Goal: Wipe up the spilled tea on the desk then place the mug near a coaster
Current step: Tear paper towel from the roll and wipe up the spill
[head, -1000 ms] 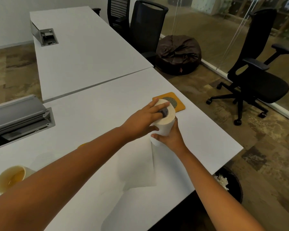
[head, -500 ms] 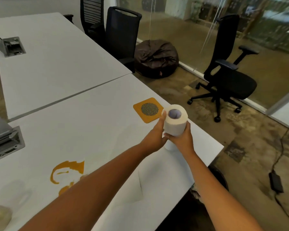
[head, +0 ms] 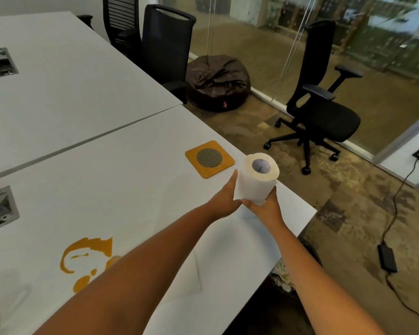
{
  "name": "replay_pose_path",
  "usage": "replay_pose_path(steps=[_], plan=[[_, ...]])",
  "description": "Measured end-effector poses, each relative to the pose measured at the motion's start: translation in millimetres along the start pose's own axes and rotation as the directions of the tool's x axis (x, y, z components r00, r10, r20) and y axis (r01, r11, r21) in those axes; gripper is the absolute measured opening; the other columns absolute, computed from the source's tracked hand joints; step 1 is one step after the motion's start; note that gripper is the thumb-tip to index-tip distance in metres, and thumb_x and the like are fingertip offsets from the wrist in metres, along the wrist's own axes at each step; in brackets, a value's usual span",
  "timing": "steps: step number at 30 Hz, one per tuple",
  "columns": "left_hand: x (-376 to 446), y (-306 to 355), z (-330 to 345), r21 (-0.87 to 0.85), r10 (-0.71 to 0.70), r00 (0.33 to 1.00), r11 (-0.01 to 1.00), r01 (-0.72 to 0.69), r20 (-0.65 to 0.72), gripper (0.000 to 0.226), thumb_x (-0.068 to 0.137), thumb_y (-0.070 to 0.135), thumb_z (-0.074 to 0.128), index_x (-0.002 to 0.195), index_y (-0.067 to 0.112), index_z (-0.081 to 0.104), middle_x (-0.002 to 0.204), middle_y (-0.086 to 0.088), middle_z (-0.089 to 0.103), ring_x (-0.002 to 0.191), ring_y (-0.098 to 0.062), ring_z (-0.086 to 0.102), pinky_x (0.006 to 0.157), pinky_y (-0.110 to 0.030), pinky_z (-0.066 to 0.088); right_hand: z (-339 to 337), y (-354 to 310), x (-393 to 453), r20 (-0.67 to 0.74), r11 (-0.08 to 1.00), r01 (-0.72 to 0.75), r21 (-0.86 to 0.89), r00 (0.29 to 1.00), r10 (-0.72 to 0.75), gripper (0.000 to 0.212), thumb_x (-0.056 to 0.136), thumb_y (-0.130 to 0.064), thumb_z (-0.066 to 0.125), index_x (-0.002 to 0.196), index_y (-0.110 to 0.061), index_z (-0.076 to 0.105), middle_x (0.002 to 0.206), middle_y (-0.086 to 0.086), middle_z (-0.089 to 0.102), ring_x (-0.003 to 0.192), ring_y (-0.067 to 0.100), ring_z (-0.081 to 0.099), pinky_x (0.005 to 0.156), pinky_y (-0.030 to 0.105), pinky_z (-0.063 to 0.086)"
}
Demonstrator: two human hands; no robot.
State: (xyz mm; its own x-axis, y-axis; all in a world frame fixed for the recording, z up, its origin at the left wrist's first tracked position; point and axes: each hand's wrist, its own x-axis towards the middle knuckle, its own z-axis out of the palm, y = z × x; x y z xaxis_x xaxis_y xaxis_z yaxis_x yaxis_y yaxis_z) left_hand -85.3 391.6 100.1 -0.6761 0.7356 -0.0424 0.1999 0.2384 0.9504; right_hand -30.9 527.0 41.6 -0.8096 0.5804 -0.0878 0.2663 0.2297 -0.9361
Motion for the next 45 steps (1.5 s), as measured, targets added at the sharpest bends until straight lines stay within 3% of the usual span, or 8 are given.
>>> replay_pose_path(steps=[4, 9, 12, 15, 20, 24, 37, 45], plan=[[-28, -39, -19, 0.207, -0.278, 0.955, 0.933, 0.294, -0.104, 0.06, 0.094, 0.011, 0.043, 0.145, 0.016, 0.012, 0.154, -0.007, 0.018, 0.137, -0.026, 0.029, 0.112, -0.036, 0.027, 3, 20, -24, -0.081, 0.927, -0.274, 0.256, 0.95, 0.303, 0.104, 0.076, -0.014, 0.074, 0.146, -0.024, -0.002, 0.151, 0.014, 0.028, 0.134, 0.03, 0.037, 0.107, 0.047, 0.036], [-96, -76, -45, 0.023, -0.434, 0.81, 0.876, 0.481, -0.393, 0.034, 0.093, 0.007, 0.041, 0.127, 0.009, 0.046, 0.137, -0.011, 0.046, 0.12, -0.026, 0.049, 0.104, -0.033, 0.036, 13, 56, -71, -0.118, 0.87, -0.463, 0.17, 0.867, 0.485, 0.065, 0.084, -0.02, 0.066, 0.135, -0.006, 0.029, 0.107, 0.014, 0.059, 0.082, 0.025, 0.056, 0.073, 0.035, 0.047], [-148, -99, -44, -0.143, -0.529, 0.705, 0.835, 0.531, -0.473, 0.024, 0.091, 0.007, 0.046, 0.114, 0.008, 0.052, 0.125, -0.013, 0.054, 0.111, -0.029, 0.055, 0.098, -0.046, 0.042, 36, 58, -87, 0.104, 0.894, -0.408, -0.183, 0.897, 0.43, 0.039, 0.084, -0.025, 0.066, 0.116, -0.007, 0.052, 0.078, -0.003, 0.057, 0.078, 0.021, 0.056, 0.075, 0.031, 0.046], [-190, -116, -36, -0.113, -0.554, 0.625, 0.791, 0.601, -0.55, 0.021, 0.088, 0.007, 0.05, 0.108, 0.011, 0.055, 0.12, -0.011, 0.054, 0.1, -0.024, 0.058, 0.091, -0.033, 0.045, 69, 44, -91, 0.269, 0.886, -0.334, -0.321, 0.865, 0.424, 0.035, 0.082, -0.028, 0.068, 0.11, -0.01, 0.057, 0.074, -0.006, 0.056, 0.082, 0.017, 0.057, 0.078, 0.027, 0.046], [-219, -129, -30, 0.272, -0.375, 0.749, 0.766, 0.583, -0.546, 0.028, 0.088, 0.013, 0.051, 0.116, 0.016, 0.053, 0.124, -0.001, 0.047, 0.106, -0.016, 0.052, 0.083, -0.023, 0.044, 117, 22, -98, 0.362, 0.857, -0.128, -0.498, 0.868, 0.34, 0.054, 0.075, -0.038, 0.074, 0.114, -0.008, 0.053, 0.108, 0.007, 0.058, 0.102, 0.021, 0.058, 0.083, 0.025, 0.042], [-227, -134, -32, 0.32, -0.394, 0.732, 0.711, 0.626, -0.556, 0.032, 0.089, 0.016, 0.049, 0.121, 0.018, 0.05, 0.128, 0.001, 0.045, 0.114, -0.015, 0.047, 0.088, -0.023, 0.042, 137, 16, -106, 0.317, 0.779, -0.021, -0.627, 0.906, 0.28, 0.053, 0.074, -0.039, 0.074, 0.111, -0.009, 0.053, 0.117, 0.009, 0.051, 0.107, 0.025, 0.055, 0.086, 0.032, 0.044], [-254, -136, -27, 0.023, -0.54, 0.35, 0.522, 0.853, -0.765, 0.039, 0.088, 0.029, 0.055, 0.12, 0.01, 0.045, 0.117, -0.007, 0.048, 0.107, -0.023, 0.047, 0.077, -0.031, 0.047, 134, 25, -87, 0.335, 0.781, -0.022, -0.624, 0.896, 0.293, 0.042, 0.077, -0.033, 0.072, 0.06, -0.015, 0.037, 0.078, 0.006, 0.05, 0.07, 0.021, 0.046, 0.05, 0.026, 0.028], [-251, -137, -31, -0.086, -0.62, 0.279, 0.491, 0.867, -0.733, 0.021, 0.093, 0.025, 0.045, 0.105, 0.009, 0.053, 0.105, -0.008, 0.057, 0.097, -0.022, 0.055, 0.08, -0.031, 0.048, 137, 24, -102, 0.378, 0.837, 0.037, -0.546, 0.903, 0.206, 0.032, 0.08, -0.023, 0.069, 0.059, -0.02, 0.046, 0.067, -0.003, 0.052, 0.064, 0.016, 0.048, 0.051, 0.02, 0.032]])
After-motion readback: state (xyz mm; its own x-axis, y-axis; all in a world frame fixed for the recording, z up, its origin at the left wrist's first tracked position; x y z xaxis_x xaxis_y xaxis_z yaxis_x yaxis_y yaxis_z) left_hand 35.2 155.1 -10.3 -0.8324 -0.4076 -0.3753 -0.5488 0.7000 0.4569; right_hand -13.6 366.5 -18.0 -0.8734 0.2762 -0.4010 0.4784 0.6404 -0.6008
